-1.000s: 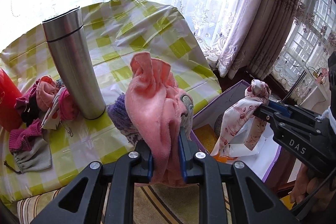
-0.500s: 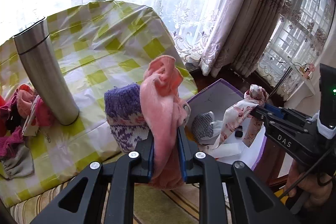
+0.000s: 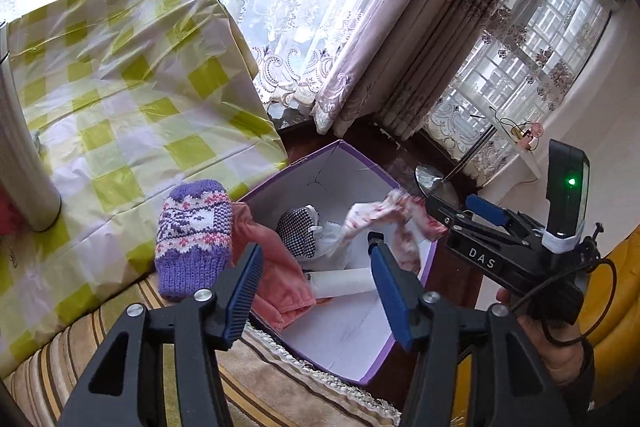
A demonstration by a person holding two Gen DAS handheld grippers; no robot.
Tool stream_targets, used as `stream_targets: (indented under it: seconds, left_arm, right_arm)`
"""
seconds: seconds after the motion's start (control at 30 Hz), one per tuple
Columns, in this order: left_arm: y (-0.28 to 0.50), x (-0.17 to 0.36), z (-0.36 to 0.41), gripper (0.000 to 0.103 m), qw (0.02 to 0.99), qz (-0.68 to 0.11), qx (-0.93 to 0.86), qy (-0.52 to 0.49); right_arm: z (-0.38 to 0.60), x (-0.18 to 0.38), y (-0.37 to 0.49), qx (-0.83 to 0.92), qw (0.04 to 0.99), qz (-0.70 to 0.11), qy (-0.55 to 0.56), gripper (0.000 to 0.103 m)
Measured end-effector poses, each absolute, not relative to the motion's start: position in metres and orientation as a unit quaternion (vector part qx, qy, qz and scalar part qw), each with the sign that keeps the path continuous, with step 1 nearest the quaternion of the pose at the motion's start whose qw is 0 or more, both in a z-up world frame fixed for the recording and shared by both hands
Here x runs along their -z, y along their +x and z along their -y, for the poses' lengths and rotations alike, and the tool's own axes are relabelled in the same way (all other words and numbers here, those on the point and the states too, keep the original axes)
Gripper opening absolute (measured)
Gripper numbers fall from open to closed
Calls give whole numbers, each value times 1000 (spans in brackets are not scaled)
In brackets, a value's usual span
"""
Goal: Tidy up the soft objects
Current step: 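Carry both cloths into the purple box and open both tools, then grasp the purple knit mitten with the left tool and drop it into the box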
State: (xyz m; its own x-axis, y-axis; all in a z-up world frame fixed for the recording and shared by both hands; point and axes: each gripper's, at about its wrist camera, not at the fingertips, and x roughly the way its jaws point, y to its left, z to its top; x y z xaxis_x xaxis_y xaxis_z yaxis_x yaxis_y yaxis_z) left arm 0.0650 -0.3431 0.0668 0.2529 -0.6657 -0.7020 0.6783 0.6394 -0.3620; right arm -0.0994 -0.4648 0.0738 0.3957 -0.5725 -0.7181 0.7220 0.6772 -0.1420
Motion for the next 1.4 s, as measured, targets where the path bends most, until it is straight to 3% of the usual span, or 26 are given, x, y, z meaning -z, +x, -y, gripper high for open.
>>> stream_targets:
  seconds: [0.07,0.23,0.67,0.97,1.23,1.3,1.33,1.4]
  left_arm:
    - [62,-66,341,64,799,-424,425,22]
    - [67,-65,319,64,813,-417,403,48]
    - [103,-46,235,64,814,-463,350,-26]
    - [147,-13,275,64,759,-531,376,-31]
    - [186,45,329,63,713,-606,353,-3]
    - [185,51,336,41,701,-609,371,-8]
    - [183,49,338,37,702,-603,378,-5]
    - [176,39,341,19,717,-581,384,12]
  right_arm:
    - [465,-71,-98,390,827,-393,96,75]
    - [460,-69,-93,378,830,-397,101,77]
    - [415,-21,-15,221,852,-456,133,77]
    - [391,10,26,166,842,-499,121,77]
    - [446,13,-33,276,813,-501,114,77]
    - [463,16,-54,298,801,-506,117,77]
    - [471,17,-64,308,796,-507,122,77]
    - [485,17,-79,325,789,-504,136,77]
